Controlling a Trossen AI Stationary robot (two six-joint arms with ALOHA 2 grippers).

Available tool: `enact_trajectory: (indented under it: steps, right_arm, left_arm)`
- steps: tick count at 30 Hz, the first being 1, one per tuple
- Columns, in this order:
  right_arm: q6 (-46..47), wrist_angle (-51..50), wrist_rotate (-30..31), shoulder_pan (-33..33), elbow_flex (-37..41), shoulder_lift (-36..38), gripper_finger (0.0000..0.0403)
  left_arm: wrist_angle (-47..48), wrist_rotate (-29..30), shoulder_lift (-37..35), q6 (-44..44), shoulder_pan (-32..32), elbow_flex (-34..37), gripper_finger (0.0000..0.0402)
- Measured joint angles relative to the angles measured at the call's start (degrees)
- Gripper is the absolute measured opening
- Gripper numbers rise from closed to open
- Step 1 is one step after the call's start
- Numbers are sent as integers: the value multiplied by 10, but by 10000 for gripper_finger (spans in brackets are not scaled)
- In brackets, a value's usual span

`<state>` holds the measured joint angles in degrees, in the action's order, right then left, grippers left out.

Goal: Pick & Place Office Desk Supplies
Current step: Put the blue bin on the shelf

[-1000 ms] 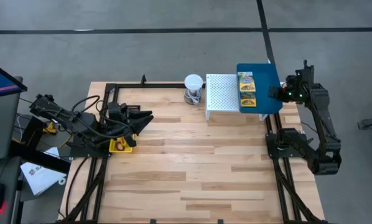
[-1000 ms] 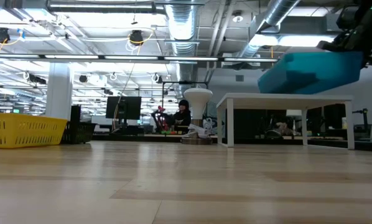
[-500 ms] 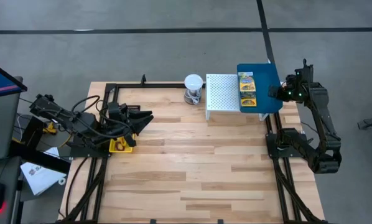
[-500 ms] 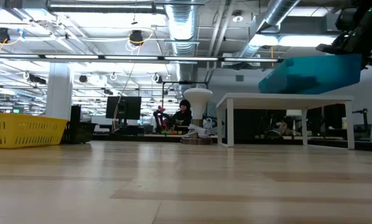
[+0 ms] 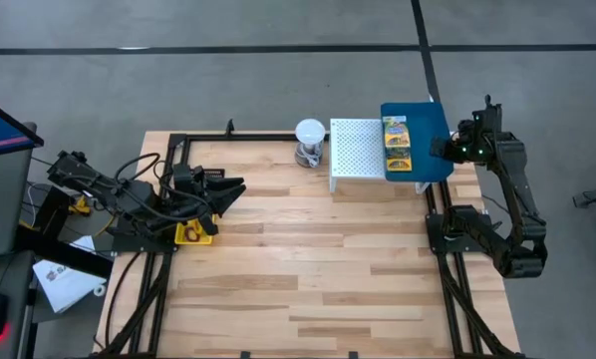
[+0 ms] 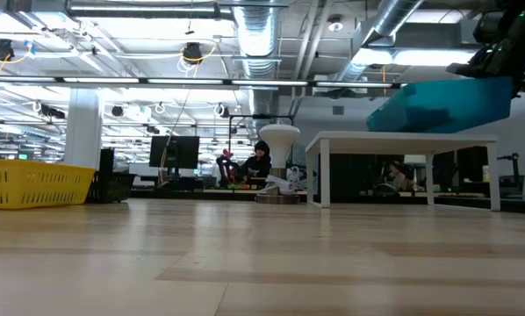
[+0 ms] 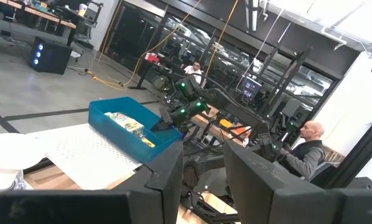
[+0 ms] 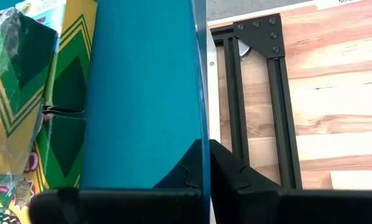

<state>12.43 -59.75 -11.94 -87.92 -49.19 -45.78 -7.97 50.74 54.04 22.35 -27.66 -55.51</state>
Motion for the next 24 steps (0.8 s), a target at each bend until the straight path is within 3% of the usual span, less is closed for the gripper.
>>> enact_trajectory:
  steps: [24]
  right_arm:
    - [-18,-12,0,0,0,-11,0]
  left_arm:
    - [0,0,0,2,0,0,113]
